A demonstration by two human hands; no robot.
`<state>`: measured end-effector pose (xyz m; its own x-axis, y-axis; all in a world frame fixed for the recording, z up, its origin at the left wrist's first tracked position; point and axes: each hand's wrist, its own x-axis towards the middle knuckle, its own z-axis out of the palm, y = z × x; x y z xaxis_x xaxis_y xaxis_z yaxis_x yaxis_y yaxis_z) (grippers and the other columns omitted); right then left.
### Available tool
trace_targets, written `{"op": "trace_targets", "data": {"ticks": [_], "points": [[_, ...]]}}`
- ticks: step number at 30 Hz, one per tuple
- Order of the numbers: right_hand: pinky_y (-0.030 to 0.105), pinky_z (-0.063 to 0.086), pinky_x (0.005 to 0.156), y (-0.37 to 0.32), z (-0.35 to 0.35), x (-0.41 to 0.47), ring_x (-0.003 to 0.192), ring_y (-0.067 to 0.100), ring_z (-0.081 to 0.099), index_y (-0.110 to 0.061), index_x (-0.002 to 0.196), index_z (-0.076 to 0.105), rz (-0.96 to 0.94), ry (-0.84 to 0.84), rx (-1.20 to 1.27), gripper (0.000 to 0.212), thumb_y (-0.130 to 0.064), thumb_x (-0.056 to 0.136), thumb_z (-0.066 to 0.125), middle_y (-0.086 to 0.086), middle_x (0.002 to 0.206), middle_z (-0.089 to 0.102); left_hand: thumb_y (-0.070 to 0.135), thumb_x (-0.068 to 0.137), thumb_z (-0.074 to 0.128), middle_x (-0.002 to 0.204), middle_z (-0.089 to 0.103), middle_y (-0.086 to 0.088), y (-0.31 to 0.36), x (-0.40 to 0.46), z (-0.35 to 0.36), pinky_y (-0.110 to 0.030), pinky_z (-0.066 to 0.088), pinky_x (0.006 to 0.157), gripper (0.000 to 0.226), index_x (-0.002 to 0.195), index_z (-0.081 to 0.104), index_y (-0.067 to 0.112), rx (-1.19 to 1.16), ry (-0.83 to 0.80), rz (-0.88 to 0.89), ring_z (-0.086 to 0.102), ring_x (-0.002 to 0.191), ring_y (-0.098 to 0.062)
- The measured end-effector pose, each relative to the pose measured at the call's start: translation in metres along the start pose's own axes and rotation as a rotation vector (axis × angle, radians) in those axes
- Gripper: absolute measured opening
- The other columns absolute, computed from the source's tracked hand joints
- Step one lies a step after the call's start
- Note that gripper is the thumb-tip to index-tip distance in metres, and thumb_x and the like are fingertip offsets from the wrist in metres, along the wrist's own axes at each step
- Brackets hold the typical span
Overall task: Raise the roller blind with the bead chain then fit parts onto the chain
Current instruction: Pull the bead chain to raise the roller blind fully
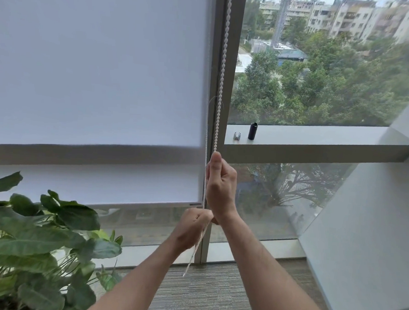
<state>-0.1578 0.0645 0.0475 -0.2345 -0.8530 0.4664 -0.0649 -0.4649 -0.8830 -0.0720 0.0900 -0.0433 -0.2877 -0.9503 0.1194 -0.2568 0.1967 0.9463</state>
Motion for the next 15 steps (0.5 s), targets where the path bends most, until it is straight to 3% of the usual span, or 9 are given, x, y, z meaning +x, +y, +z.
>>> {"op": "trace_targets", "data": {"ticks": [2, 4, 5, 7, 11, 13, 15], "points": [[0.021, 0.027, 0.046, 0.009, -0.003, -0.01, 0.044, 0.002, 0.033, -0.035, 0.053, 0.041, 0.028, 0.012, -0.019, 0.049, -0.042, 0.101, 0.037, -0.013, 0.047, 0.04, 0.03, 0.082, 0.039, 0.068, 0.069, 0.0, 0.0, 0.009, -0.016, -0.031, 0.052, 0.07, 0.04, 0.069, 0.072, 0.01, 0.057, 0.029, 0.007, 0.057, 0.066, -0.006], [0.02, 0.03, 0.047, 0.017, -0.006, -0.018, 0.045, 0.002, 0.037, -0.036, 0.053, 0.044, 0.056, 0.011, -0.021, 0.049, -0.044, 0.1, 0.037, -0.014, 0.047, 0.043, 0.028, 0.085, 0.037, 0.092, 0.076, -0.003, 0.011, 0.02, -0.031, -0.033, 0.055, 0.079, 0.046, 0.1, 0.076, 0.009, -0.096, 0.172, -0.049, 0.07, 0.089, -0.012], [0.019, 0.032, 0.048, 0.021, -0.007, -0.021, 0.045, 0.001, 0.039, -0.036, 0.053, 0.046, 0.063, 0.007, -0.02, 0.049, -0.041, 0.101, 0.037, -0.015, 0.047, 0.046, 0.031, 0.087, 0.038, 0.097, 0.076, -0.007, 0.02, 0.025, -0.037, -0.035, 0.055, 0.08, 0.046, 0.106, 0.075, 0.011, -0.193, 0.253, -0.073, 0.071, 0.096, -0.02], [0.018, 0.032, 0.05, 0.027, -0.006, -0.026, 0.046, 0.001, 0.04, -0.037, 0.054, 0.048, 0.076, -0.002, -0.014, 0.05, -0.034, 0.103, 0.037, -0.016, 0.048, 0.046, 0.041, 0.092, 0.04, 0.092, 0.076, -0.01, 0.048, 0.034, -0.045, -0.036, 0.056, 0.08, 0.044, 0.103, 0.074, 0.015, -0.327, 0.334, -0.034, 0.072, 0.093, -0.027], [0.019, 0.028, 0.049, 0.029, -0.001, -0.031, 0.046, 0.002, 0.033, -0.03, 0.054, 0.041, 0.108, -0.004, 0.013, 0.048, -0.03, 0.102, 0.038, -0.014, 0.046, 0.041, 0.045, 0.098, 0.038, 0.08, 0.069, -0.008, 0.108, 0.048, -0.045, -0.038, 0.053, 0.075, 0.045, 0.104, 0.07, 0.013, -0.467, 0.237, 0.201, 0.066, 0.08, -0.027], [0.018, 0.027, 0.048, 0.031, 0.0, -0.034, 0.046, 0.001, 0.031, -0.029, 0.054, 0.037, 0.118, -0.014, 0.028, 0.048, -0.027, 0.102, 0.038, -0.014, 0.045, 0.039, 0.039, 0.1, 0.04, 0.064, 0.057, -0.001, 0.127, 0.052, -0.04, -0.033, 0.049, 0.061, 0.039, 0.094, 0.067, 0.012, -0.499, 0.189, 0.252, 0.056, 0.06, -0.019], [0.019, 0.025, 0.049, 0.034, -0.001, -0.037, 0.047, 0.002, 0.029, -0.03, 0.053, 0.037, 0.136, -0.039, 0.041, 0.049, -0.028, 0.103, 0.038, -0.014, 0.046, 0.037, 0.032, 0.101, 0.04, 0.053, 0.04, 0.009, 0.133, 0.055, -0.034, -0.022, 0.036, 0.047, 0.036, 0.075, 0.06, 0.019, -0.489, 0.183, 0.246, 0.037, 0.046, -0.01]]}}
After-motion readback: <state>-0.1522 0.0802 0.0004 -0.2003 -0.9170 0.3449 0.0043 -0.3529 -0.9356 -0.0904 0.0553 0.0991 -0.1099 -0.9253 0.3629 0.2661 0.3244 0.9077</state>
